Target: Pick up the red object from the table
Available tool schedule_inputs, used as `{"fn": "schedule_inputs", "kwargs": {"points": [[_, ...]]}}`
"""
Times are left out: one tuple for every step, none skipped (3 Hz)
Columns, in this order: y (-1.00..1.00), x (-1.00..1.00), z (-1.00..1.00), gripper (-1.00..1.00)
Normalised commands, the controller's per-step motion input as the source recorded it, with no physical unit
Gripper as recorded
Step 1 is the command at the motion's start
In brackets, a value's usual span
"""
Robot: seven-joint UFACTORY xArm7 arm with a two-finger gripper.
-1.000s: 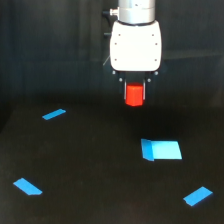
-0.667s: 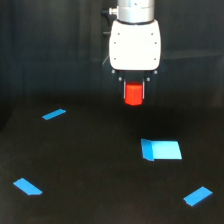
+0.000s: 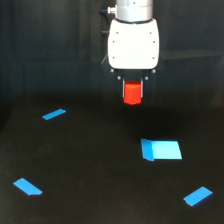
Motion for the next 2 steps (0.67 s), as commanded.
{"fn": "schedule_inputs", "kwargs": {"points": [[0.01, -0.06, -0.02, -1.0], [0.05, 0.03, 0.01, -0.95]]}}
